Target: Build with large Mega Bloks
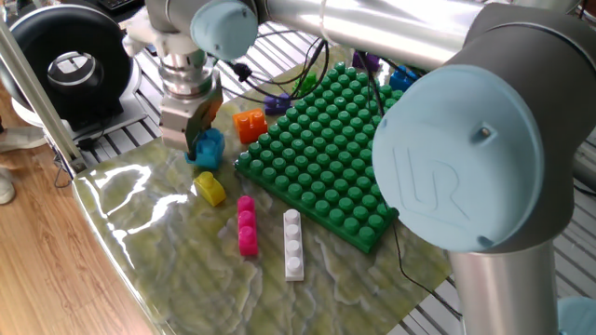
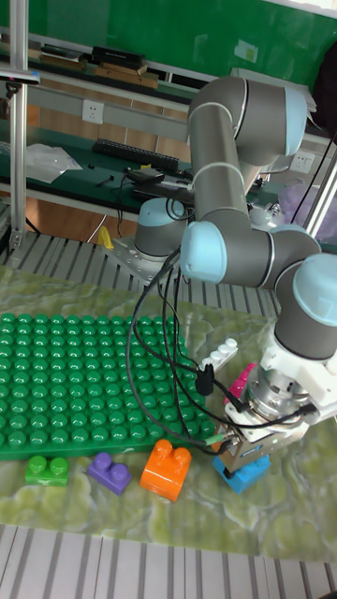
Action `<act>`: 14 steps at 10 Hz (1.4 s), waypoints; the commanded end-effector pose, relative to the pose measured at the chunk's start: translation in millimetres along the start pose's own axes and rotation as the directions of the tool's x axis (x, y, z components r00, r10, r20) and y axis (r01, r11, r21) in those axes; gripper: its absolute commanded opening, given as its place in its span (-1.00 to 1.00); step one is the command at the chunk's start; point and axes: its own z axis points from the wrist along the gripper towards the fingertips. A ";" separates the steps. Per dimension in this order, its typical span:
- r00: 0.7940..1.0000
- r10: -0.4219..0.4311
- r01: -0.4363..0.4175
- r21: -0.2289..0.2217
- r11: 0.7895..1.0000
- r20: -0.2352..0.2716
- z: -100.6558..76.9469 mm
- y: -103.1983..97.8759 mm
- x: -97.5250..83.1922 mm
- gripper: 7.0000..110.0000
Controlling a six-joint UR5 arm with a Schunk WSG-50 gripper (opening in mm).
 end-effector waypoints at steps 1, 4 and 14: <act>0.997 0.078 -0.078 -0.014 0.997 0.000 -33.8 -5.9 10.6 -1.00; 0.990 0.141 -0.141 0.022 0.990 0.007 -55.1 -12.8 27.0 -1.00; 0.985 0.165 -0.170 0.099 0.980 0.054 -48.3 -102.2 125.1 -1.00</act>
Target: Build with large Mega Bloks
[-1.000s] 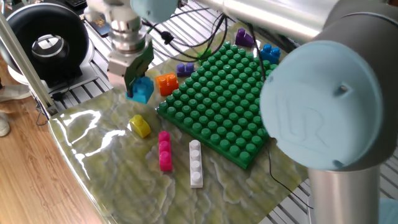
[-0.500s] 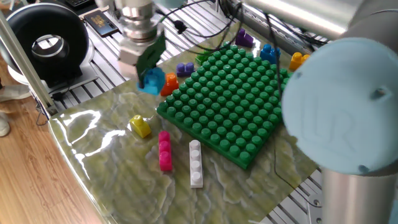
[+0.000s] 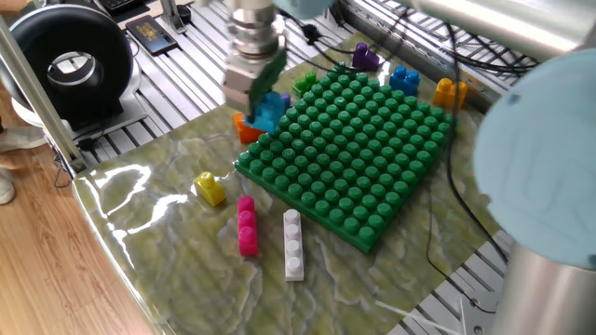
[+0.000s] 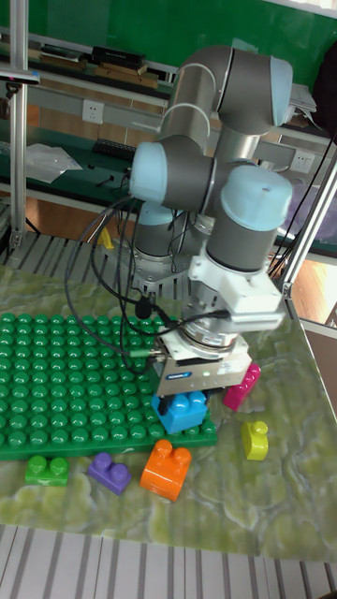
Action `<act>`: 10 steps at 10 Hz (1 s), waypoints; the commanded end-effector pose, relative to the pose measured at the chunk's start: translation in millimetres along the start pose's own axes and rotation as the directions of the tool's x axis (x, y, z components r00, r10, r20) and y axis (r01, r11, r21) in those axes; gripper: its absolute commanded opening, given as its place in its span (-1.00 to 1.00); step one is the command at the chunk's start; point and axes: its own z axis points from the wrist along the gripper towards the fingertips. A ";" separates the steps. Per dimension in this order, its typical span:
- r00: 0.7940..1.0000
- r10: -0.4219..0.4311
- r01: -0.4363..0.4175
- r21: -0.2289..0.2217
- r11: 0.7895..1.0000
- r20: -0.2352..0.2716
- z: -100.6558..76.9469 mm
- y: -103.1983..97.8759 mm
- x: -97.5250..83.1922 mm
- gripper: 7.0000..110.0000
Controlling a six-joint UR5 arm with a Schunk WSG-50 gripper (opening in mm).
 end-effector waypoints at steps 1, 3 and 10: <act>0.999 0.046 -0.046 0.025 0.999 0.014 0.7 -22.2 16.5 -1.00; 0.999 0.051 -0.051 0.043 0.998 0.015 -0.9 -26.2 14.6 -1.00; 0.992 0.119 -0.120 0.020 0.993 0.044 -0.9 -21.7 7.3 -1.00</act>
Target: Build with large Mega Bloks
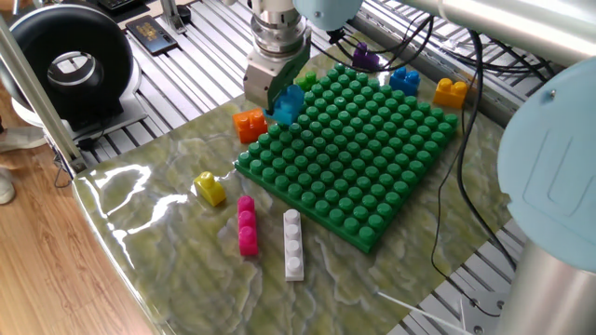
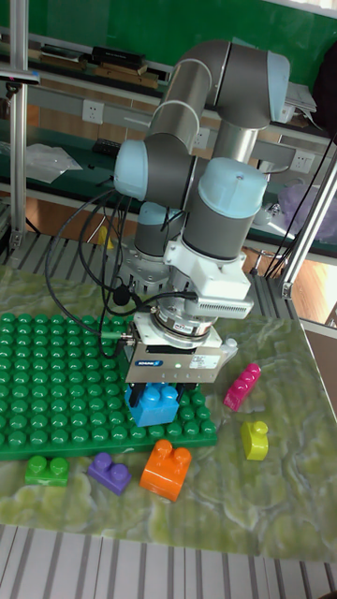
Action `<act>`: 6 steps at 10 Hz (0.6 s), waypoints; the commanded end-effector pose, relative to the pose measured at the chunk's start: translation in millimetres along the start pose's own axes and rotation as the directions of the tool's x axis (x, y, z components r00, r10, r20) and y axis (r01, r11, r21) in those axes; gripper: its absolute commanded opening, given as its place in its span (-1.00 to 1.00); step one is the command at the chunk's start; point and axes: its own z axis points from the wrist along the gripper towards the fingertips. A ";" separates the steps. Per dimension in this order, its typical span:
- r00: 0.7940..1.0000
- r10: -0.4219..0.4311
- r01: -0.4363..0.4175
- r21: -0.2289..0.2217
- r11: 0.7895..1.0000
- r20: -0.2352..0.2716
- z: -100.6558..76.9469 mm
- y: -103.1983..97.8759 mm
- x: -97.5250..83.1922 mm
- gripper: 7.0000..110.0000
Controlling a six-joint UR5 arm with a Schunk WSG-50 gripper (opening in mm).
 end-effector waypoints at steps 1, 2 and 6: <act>0.999 0.039 -0.039 -0.061 0.997 0.002 -1.4 13.5 -0.6 -1.00; 0.999 0.045 -0.045 -0.063 0.997 0.002 4.8 14.9 11.6 -1.00; 0.998 0.048 -0.050 -0.055 0.997 -0.030 22.1 5.9 39.0 -1.00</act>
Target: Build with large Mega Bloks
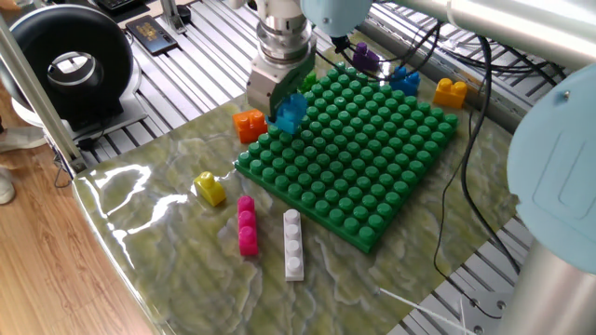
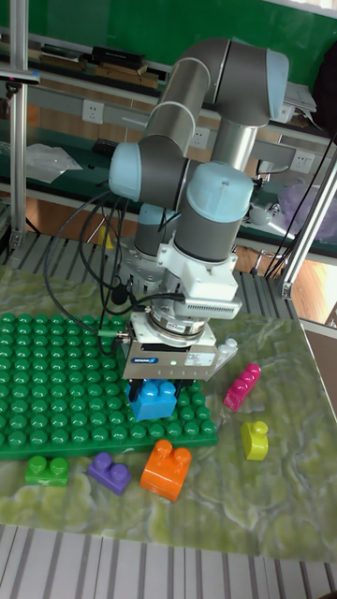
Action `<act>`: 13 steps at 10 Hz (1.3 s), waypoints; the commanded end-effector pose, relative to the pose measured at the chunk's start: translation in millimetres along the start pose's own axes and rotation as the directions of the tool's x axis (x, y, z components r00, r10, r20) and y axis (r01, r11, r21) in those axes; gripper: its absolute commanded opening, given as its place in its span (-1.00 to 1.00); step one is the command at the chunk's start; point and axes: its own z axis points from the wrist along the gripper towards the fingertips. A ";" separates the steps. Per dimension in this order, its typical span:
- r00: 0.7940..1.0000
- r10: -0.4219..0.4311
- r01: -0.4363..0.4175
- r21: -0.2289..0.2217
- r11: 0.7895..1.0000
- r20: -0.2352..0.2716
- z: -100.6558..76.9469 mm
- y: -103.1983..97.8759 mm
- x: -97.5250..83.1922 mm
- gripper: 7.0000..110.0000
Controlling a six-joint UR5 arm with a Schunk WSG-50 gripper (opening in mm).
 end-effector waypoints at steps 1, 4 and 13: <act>1.000 0.013 -0.013 -0.035 0.999 0.001 7.1 1.3 16.3 -1.00; 1.000 0.020 -0.020 -0.048 0.999 -0.001 4.5 4.7 25.2 -1.00; 0.997 0.078 -0.078 -0.069 0.995 -0.006 19.3 10.1 38.8 -1.00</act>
